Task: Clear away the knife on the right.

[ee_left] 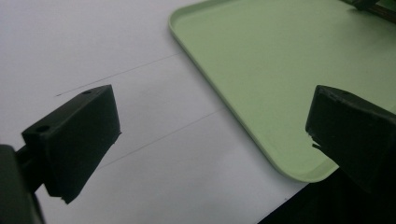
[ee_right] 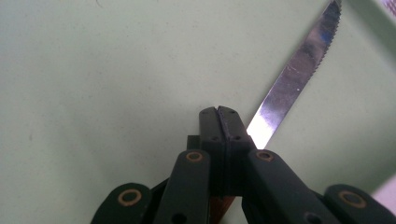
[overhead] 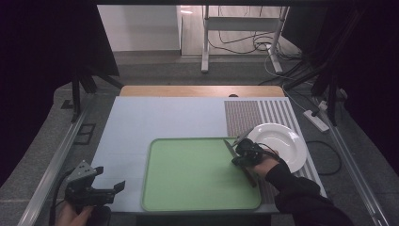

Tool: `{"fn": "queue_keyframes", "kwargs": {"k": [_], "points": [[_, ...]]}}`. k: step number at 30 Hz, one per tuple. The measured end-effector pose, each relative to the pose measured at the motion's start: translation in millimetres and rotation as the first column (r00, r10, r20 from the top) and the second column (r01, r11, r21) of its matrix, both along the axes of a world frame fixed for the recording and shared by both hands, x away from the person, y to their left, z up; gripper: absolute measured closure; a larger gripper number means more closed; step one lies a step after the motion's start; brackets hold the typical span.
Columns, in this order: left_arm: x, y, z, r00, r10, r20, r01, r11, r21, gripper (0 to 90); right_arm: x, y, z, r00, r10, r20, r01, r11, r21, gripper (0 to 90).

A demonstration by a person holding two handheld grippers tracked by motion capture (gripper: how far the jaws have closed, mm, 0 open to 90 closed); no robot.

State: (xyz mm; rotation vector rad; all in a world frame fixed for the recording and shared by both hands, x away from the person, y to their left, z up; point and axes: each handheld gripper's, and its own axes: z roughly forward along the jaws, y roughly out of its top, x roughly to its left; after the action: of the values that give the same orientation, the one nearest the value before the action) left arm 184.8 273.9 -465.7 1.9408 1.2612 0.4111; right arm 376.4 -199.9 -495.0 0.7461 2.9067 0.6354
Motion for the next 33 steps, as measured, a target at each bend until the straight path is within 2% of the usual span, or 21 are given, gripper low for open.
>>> {"fn": "queue_keyframes", "kwargs": {"k": [2, 5, 10, 16, 21, 33], "points": [[-0.1, -0.1, 0.0, 1.0000, -0.001, 0.001, 0.001, 1.0000, 0.002, 2.9, 0.7, -3.2, -0.2, 0.9993, -0.019, -0.031, 0.019, 1.000, -0.016, 89.8], [-0.2, -0.2, 0.2, 1.0000, -0.002, 0.002, 0.002, 1.0000, 0.003, 2.9, 1.4, -10.7, 0.6, 0.9985, -0.048, -0.027, 0.047, 0.998, -0.044, 89.8], [-0.2, -0.3, 0.2, 1.0000, -0.002, 0.002, 0.002, 1.0000, 0.003, 2.9, 4.2, -27.9, 1.2, 0.9931, -0.100, -0.061, 0.098, 0.995, -0.022, 89.8], [-0.2, -0.2, 0.2, 1.0000, -0.002, 0.002, 0.002, 1.0000, 0.002, 2.9, 2.5, -25.5, 1.9, 0.9949, -0.091, -0.043, 0.090, 0.995, -0.035, 87.4], [-0.2, -0.3, 0.2, 1.0000, -0.002, 0.002, 0.002, 1.0000, 0.003, 2.9, 0.8, -24.7, 7.6, 0.9956, -0.091, -0.023, 0.091, 0.996, 0.010, 82.5], [-0.2, 0.2, 0.2, 1.0000, 0.000, 0.001, 0.000, 1.0000, -0.002, 2.8, -16.8, -25.5, 29.6, 0.9929, -0.110, 0.046, 0.104, 0.989, 0.105, 56.5]]}}
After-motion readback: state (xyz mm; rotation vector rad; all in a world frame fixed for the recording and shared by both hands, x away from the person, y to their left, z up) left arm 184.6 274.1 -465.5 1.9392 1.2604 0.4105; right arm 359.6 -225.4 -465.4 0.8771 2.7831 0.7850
